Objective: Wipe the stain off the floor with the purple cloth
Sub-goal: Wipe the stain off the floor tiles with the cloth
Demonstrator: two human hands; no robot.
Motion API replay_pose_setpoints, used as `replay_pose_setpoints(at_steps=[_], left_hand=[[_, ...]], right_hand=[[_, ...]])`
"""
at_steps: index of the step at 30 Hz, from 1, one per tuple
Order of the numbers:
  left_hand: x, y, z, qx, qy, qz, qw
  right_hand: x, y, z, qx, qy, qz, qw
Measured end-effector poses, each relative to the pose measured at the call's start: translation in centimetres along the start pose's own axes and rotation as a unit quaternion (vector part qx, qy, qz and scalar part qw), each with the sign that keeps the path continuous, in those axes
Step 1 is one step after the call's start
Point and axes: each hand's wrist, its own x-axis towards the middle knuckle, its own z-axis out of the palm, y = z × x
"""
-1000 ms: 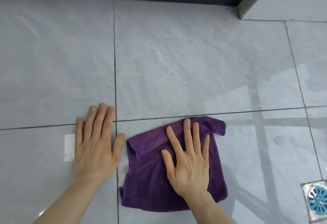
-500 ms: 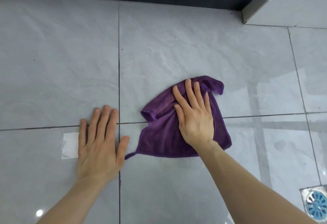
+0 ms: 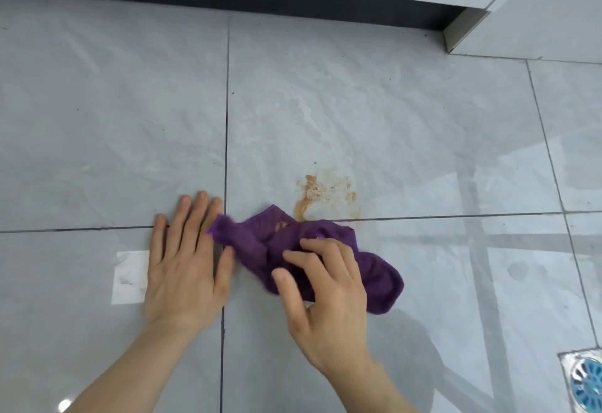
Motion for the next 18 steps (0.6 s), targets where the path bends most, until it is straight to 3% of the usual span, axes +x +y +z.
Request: replay_pose_setpoints(at_steps=[3,7,18], left_hand=[[0.0,0.0,0.0,-0.001,0.004,0.003,1.0],[0.1,0.0,0.0,-0.005,0.014,0.003,1.0],[0.1,0.0,0.3,0.005,0.017,-0.002,1.0]], right_hand=[[0.4,1.4,0.8,-0.095,-0.076,-0.097,0.988],[2.5,2.8,2.9,-0.186,-0.194,-0.233,0.935],[11.5,2.2,5.7,-0.198,-0.174,-0.224,0.938]])
